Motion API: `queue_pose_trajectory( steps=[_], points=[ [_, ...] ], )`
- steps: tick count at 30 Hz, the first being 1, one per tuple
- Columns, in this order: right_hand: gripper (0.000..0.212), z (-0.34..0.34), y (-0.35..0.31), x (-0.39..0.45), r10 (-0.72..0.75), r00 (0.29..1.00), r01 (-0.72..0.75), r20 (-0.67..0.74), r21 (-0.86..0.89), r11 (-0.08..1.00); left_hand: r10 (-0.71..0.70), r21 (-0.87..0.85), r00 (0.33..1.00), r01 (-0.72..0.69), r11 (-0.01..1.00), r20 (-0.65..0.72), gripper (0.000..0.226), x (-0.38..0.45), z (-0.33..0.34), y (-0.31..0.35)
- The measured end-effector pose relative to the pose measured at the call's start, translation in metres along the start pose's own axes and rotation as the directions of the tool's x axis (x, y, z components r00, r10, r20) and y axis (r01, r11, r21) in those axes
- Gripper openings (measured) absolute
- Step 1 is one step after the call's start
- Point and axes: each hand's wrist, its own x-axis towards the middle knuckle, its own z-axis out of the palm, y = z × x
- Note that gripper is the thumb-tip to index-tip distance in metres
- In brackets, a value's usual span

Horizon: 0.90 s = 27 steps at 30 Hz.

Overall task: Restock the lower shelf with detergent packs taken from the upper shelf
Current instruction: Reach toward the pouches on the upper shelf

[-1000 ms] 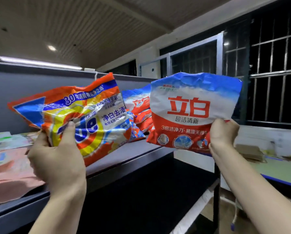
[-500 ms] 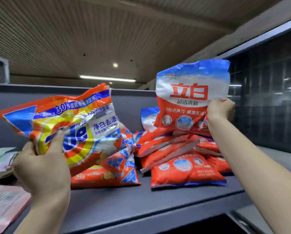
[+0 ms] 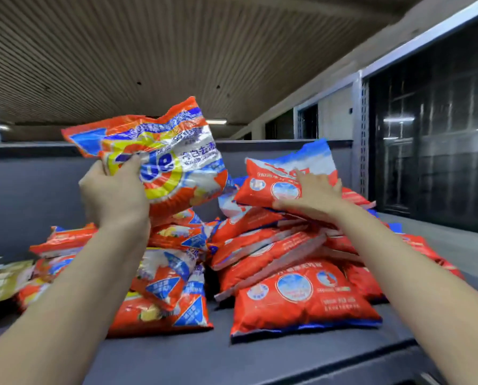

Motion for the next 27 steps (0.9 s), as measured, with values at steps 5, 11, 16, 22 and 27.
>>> queue_pose_trajectory(
  steps=[5, 11, 16, 22, 27],
  points=[
    [0.063, -0.007, 0.020, 0.002, -0.183, 0.969, 0.228, -0.167, 0.304, 0.925, -0.097, 0.062, 0.995, 0.099, 0.993, -0.022, 0.029, 0.008, 0.039, 0.006],
    [0.034, 0.002, 0.002, 0.013, -0.012, 0.991, 0.019, -0.131, 0.052, 0.998, -0.107, 0.410, 0.994, 0.092, 0.907, 0.015, 0.018, 0.018, 0.049, -0.018],
    [0.044, 0.027, -0.005, -0.010, -0.079, 0.969, 0.043, -0.233, -0.157, 0.987, 0.089, 0.759, 0.888, -0.434, 0.486, 0.451, 0.081, -0.005, 0.043, -0.051],
    [0.043, 0.029, -0.010, -0.023, -0.124, 0.967, 0.114, -0.222, -0.056, 0.992, 0.004, 0.394, 0.402, -0.894, -0.212, 0.915, 0.062, -0.012, 0.025, -0.063],
    [0.052, 0.021, -0.014, -0.030, -0.109, 0.989, 0.099, -0.103, -0.098, 0.990, -0.138, 0.391, 0.423, -0.896, -0.210, 0.896, 0.065, -0.015, 0.023, -0.051]
  ],
)
